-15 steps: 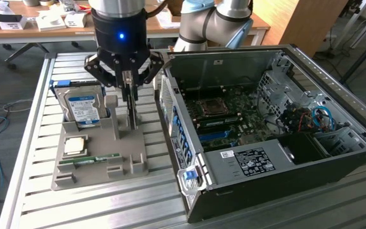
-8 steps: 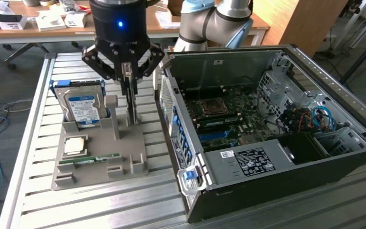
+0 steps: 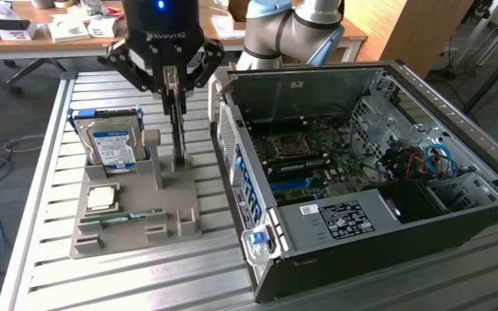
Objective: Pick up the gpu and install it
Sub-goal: 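Pick up the gpu and move the gpu toward the slot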
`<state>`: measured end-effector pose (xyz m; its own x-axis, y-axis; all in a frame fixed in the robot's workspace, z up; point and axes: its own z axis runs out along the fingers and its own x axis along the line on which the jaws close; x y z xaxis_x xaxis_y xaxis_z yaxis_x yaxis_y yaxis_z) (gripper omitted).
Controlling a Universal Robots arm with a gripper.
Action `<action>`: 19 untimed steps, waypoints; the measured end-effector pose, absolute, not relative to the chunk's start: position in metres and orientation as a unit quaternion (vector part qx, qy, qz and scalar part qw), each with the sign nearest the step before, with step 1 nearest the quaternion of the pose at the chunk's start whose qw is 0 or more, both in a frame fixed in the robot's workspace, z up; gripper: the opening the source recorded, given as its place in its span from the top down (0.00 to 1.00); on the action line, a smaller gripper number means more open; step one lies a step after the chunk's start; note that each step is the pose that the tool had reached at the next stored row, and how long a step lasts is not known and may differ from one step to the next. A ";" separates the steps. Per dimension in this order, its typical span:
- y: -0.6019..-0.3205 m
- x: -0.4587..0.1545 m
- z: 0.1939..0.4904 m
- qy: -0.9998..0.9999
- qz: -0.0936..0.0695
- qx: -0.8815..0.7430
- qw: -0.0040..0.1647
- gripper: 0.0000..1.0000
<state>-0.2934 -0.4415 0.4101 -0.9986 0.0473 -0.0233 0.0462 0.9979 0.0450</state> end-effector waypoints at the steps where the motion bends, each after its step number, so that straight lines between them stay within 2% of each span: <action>1: -0.441 -0.293 0.413 0.999 0.022 0.023 0.012 0.74; 11: -0.441 -0.293 0.435 0.999 0.022 0.023 0.012 0.74; 19: -0.441 -0.293 0.437 0.999 0.022 0.023 0.012 0.74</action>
<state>-0.2934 -0.4415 0.4369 -0.9986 0.0473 -0.0233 0.0462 0.9979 0.0449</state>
